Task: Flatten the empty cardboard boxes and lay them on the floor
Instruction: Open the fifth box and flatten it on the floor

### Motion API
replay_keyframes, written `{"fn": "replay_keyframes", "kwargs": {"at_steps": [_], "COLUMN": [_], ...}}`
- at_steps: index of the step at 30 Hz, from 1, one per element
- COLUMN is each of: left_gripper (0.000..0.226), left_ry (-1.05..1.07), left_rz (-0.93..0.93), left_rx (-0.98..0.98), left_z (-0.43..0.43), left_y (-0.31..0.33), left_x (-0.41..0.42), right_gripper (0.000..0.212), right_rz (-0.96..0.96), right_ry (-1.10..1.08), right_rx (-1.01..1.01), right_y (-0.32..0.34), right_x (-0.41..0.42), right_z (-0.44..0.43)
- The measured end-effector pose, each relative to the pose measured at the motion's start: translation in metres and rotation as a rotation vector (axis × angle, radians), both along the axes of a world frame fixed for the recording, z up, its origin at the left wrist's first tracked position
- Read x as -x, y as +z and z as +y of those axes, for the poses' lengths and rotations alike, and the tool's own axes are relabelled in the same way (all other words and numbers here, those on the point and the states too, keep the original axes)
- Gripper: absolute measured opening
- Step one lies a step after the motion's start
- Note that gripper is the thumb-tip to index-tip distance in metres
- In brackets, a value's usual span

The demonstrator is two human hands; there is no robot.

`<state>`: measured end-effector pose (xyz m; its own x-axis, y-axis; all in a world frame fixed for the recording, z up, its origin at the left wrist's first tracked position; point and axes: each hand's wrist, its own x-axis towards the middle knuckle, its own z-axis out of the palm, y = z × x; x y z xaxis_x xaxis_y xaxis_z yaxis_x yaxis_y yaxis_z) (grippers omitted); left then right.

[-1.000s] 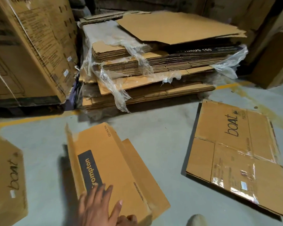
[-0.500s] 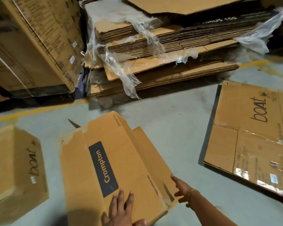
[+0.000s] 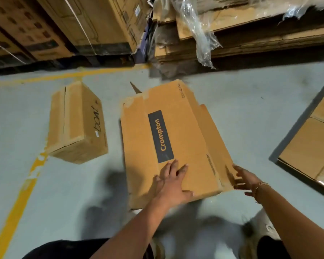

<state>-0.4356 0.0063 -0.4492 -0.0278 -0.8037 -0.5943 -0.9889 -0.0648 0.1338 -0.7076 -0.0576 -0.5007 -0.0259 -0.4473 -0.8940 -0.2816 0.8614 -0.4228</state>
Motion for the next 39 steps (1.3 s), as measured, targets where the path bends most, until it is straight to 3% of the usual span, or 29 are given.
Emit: {"fn": "replay_keyframes", "kwargs": {"at_steps": [2,5,7,9,11,13,15,16,18,20,22,24,27,31,34,37,39], "left_gripper": [0.097,0.088,0.080,0.077,0.081,0.091,0.102,0.104,0.102,0.096,0.087,0.081,0.079,0.078,0.078,0.079,0.079], "left_ry": [0.004,0.041,0.136,0.251,0.431,0.613,0.609,0.524,0.370,0.316,0.273,0.237,0.229,0.216,0.216,0.205,0.193], "left_rz": [0.033,0.095,0.147,0.233,0.355,0.435,0.407,0.353,0.236,0.185,0.163,0.133,0.103,0.081,0.083,0.086,0.071], "left_rx": [0.009,-0.015,-0.020,-0.002,0.036,0.036,0.041,0.073,0.154,0.185,0.203,0.212,0.217,0.214,0.190,0.186,0.186], "left_z": [-0.005,-0.012,-0.016,-0.023,-0.030,-0.036,-0.036,-0.034,-0.029,-0.023,-0.021,-0.019,-0.022,-0.024,-0.024,-0.021,-0.020], "left_y": [0.004,0.009,0.011,0.015,0.020,0.020,0.018,0.017,0.011,0.007,0.002,-0.003,-0.003,-0.002,-0.001,0.001,0.003], "left_x": [-0.008,-0.008,-0.004,-0.001,0.001,0.002,0.004,0.005,0.007,0.011,0.012,0.010,0.010,0.008,0.008,0.009,0.008], "right_gripper": [0.047,0.053,0.057,0.050,0.025,0.028,0.035,0.035,0.039,0.066,0.088,0.089,0.086,0.109,0.103,0.088,0.103], "right_rz": [0.045,-0.246,-0.394,-0.399,-0.273,-0.010,0.194,0.226,0.239,0.280,0.141,0.070,0.116,-0.099,-0.227,-0.149,0.068], "right_ry": [-0.148,-0.321,-0.219,0.005,0.219,0.502,0.790,0.756,0.470,0.366,0.435,0.552,0.664,0.388,0.355,0.500,0.700], "right_rx": [0.119,0.174,0.169,0.229,0.384,0.596,0.718,0.742,0.759,0.714,0.551,0.402,0.335,0.375,0.344,0.336,0.400], "right_y": [0.020,0.051,0.068,0.077,0.074,0.057,0.040,0.036,0.033,0.037,0.037,0.034,0.024,0.016,0.021,0.023,0.028], "right_x": [0.019,0.040,0.032,0.003,-0.039,-0.075,-0.093,-0.095,-0.089,-0.083,-0.079,-0.074,-0.059,-0.052,-0.067,-0.074,-0.071], "right_z": [-0.008,-0.026,-0.033,-0.031,-0.016,-0.001,0.012,0.011,0.000,-0.016,-0.029,-0.034,-0.036,-0.043,-0.050,-0.058,-0.065]}}
